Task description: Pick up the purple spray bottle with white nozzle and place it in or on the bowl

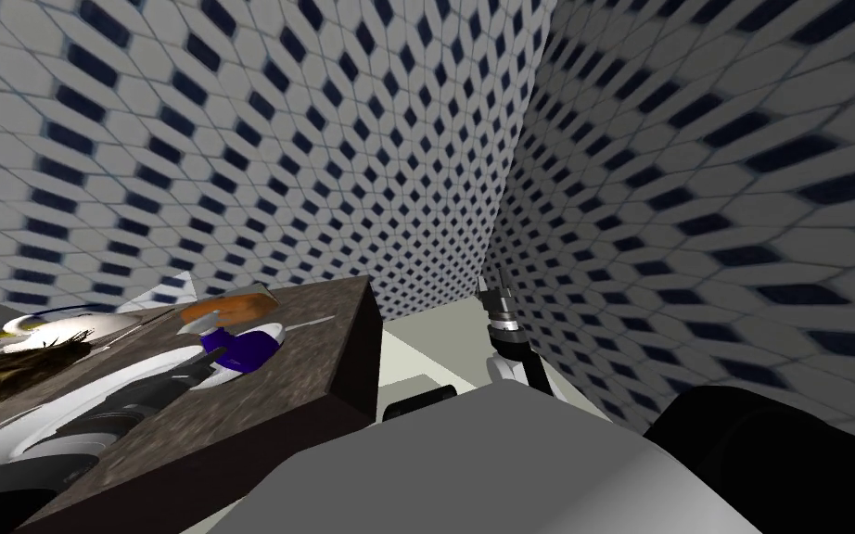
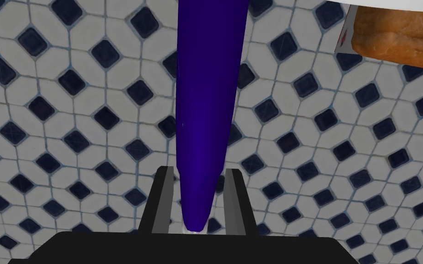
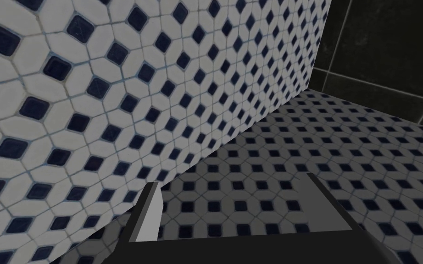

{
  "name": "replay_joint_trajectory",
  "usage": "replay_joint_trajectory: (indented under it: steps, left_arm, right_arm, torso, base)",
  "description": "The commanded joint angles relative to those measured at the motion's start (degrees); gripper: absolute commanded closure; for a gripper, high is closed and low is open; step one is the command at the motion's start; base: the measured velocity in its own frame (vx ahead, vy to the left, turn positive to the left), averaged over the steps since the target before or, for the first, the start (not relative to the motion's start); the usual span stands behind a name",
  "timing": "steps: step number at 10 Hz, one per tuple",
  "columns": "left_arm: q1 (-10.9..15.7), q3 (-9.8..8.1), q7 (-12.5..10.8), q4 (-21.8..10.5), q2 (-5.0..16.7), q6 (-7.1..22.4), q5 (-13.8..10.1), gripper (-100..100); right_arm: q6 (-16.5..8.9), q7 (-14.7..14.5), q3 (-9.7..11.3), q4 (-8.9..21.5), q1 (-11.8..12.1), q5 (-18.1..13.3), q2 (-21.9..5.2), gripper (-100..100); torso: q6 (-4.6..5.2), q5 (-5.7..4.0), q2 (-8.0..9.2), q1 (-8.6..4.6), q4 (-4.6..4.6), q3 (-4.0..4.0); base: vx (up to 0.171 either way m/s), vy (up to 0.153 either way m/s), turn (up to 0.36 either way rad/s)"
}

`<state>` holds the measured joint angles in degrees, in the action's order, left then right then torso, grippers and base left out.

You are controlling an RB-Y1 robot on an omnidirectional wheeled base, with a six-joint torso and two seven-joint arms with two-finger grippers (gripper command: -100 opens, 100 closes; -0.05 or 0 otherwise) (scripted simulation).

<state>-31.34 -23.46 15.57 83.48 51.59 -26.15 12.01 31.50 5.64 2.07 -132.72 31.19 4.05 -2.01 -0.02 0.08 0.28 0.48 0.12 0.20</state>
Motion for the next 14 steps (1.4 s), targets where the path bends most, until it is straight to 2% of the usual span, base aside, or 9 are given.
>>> replay_joint_trajectory:
  steps: [1,3,4,6,9,10,11,14]
  left_arm:
    - [1.64,-1.66,-0.49,-2.23,0.24,1.55,0.85,100]
    - [2.77,-2.85,-0.69,-4.12,0.19,2.18,1.73,100]
    - [3.88,-4.08,-0.88,-6.01,0.14,2.8,2.72,100]
    - [4.41,-4.69,-0.97,-6.92,0.11,3.1,3.25,100]
    - [6.59,-7.29,-1.32,-10.78,-0.09,4.32,5.75,100]
    - [6.84,-6.51,-1.34,-11.11,0.37,3.66,5.19,100]
    - [7.02,-6.61,-1.34,-11.33,0.44,3.67,5.28,-100]
    - [7.0,-6.6,-1.33,-11.31,0.44,3.67,5.27,-100]
  right_arm:
    - [0.0,0.0,0.0,0.0,0.0,0.0,0.0,0]
    - [0.0,0.0,-0.01,0.0,0.01,0.0,-0.01,0]
    - [0.0,0.0,-0.01,0.0,0.01,0.0,0.0,0]
    - [0.0,0.0,-0.01,0.0,0.02,0.0,-0.01,0]
    - [0.0,0.0,-0.01,0.0,0.01,0.0,-0.01,0]
    - [0.0,0.0,-0.01,0.0,0.01,0.0,-0.01,0]
    - [0.0,0.0,-0.01,0.0,0.03,0.0,-0.01,0]
    - [0.01,0.0,-0.01,0.0,0.04,0.0,0.0,0]
  torso:
    - [0.0,0.0,0.0,0.0,0.0,0.0]
    - [-0.04,0.07,-0.09,0.28,-0.03,-0.06]
    - [-0.1,0.07,-0.14,0.21,-0.05,-0.09]
    - [-0.06,0.03,-0.31,0.1,-0.08,-0.19]
    - [0.01,-0.02,-0.2,0.12,-0.05,-0.12]
    - [0.01,0.0,-0.15,0.25,-0.04,-0.09]
    - [-0.12,0.0,-0.31,0.0,-0.08,-0.17]
    - [-0.11,-0.1,-0.53,-0.35,-0.14,-0.31]
  base:
    - [-0.105,0.159,-0.404]
    - [-0.097,0.134,-0.211]
    - [-0.071,0.124,-0.323]
    - [-0.062,0.087,-0.161]
    - [-0.113,0.124,-0.308]
    - [-0.057,0.078,-0.085]
    - [-0.008,0.015,0.008]
    - [-0.001,0.002,-0.001]
